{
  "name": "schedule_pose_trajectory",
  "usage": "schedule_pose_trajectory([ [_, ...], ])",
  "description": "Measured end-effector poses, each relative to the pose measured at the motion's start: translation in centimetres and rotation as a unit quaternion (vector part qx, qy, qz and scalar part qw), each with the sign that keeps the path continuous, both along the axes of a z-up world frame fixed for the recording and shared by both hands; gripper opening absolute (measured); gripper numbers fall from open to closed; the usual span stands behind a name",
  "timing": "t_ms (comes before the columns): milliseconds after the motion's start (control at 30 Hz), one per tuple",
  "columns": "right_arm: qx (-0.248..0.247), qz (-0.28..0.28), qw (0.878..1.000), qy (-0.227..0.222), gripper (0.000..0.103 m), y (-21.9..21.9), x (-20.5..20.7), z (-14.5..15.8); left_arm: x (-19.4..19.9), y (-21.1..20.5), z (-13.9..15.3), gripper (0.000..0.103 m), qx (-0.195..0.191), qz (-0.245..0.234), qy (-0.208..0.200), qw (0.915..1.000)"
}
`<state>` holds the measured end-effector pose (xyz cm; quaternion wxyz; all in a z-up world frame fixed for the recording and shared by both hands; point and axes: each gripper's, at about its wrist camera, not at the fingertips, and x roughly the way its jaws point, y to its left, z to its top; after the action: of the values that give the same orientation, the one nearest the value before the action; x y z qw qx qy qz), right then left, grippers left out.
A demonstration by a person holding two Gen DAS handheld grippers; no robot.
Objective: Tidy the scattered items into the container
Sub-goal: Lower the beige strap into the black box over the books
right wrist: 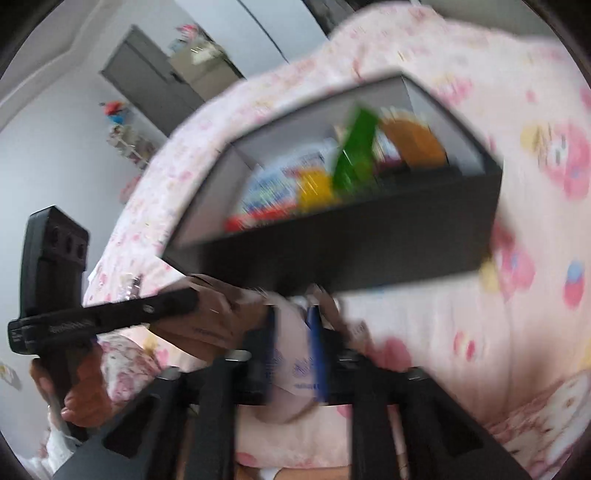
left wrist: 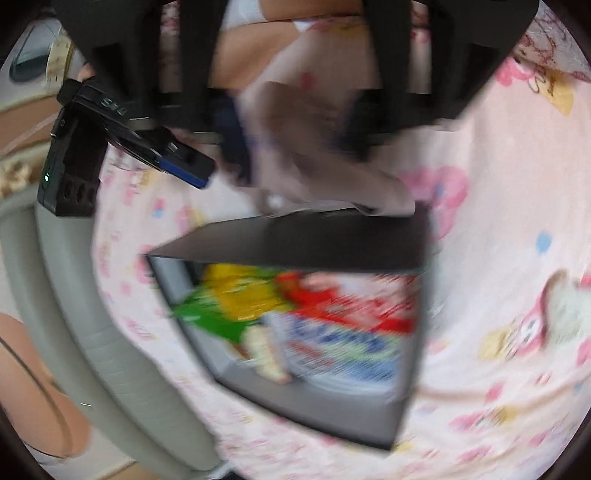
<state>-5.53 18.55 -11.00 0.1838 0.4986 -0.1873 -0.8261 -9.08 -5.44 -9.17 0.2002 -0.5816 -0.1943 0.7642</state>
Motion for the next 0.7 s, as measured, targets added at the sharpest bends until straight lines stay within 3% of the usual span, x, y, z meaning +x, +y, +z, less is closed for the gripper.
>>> schedule_pose_trajectory([
  [33,0.003,-0.007,1.0,-0.019,0.059,0.0,0.1,-0.8,-0.2,-0.3,-0.7,0.058,-0.01,0.014,-0.011,0.9998],
  [133,0.014,-0.025,0.998,-0.051,0.06,-0.3,-0.7,-3.4,-0.8,-0.9,-2.2,0.057,-0.032,0.036,-0.038,0.9981],
  [233,-0.016,-0.02,0.997,-0.077,0.06,-0.7,-1.1,-5.3,-0.9,-1.0,-2.7,0.052,-0.033,0.04,-0.048,0.9975],
  [267,-0.022,-0.009,0.997,-0.074,0.056,-1.1,-0.9,-5.4,-0.9,-0.8,-2.9,0.042,-0.036,0.039,-0.051,0.9973],
  [300,-0.02,0.007,0.998,-0.064,0.04,-1.6,-0.6,-5.1,-0.8,-0.6,-3.1,0.026,-0.038,0.034,-0.055,0.9972],
  [333,-0.013,0.026,0.998,-0.057,0.026,-2.2,-0.4,-4.8,-0.6,-0.2,-3.1,0.017,-0.034,0.021,-0.056,0.9976],
  [367,-0.005,0.037,0.998,-0.051,0.023,-2.7,-0.1,-4.5,-0.3,0.1,-3.0,0.007,0.003,0.005,-0.061,0.9981],
  [433,0.0,0.032,0.998,-0.046,0.011,-2.7,0.4,-4.0,0.1,0.8,-2.2,0.006,0.094,-0.027,-0.079,0.9921],
  [533,-0.009,0.033,0.999,-0.019,0.006,-2.0,1.4,-0.9,1.1,2.5,2.7,0.006,0.058,-0.075,-0.002,0.9955],
  [700,-0.009,0.035,0.996,0.086,0.006,-1.0,1.2,8.3,-1.2,3.0,8.7,0.006,0.047,-0.076,0.073,0.9933],
])
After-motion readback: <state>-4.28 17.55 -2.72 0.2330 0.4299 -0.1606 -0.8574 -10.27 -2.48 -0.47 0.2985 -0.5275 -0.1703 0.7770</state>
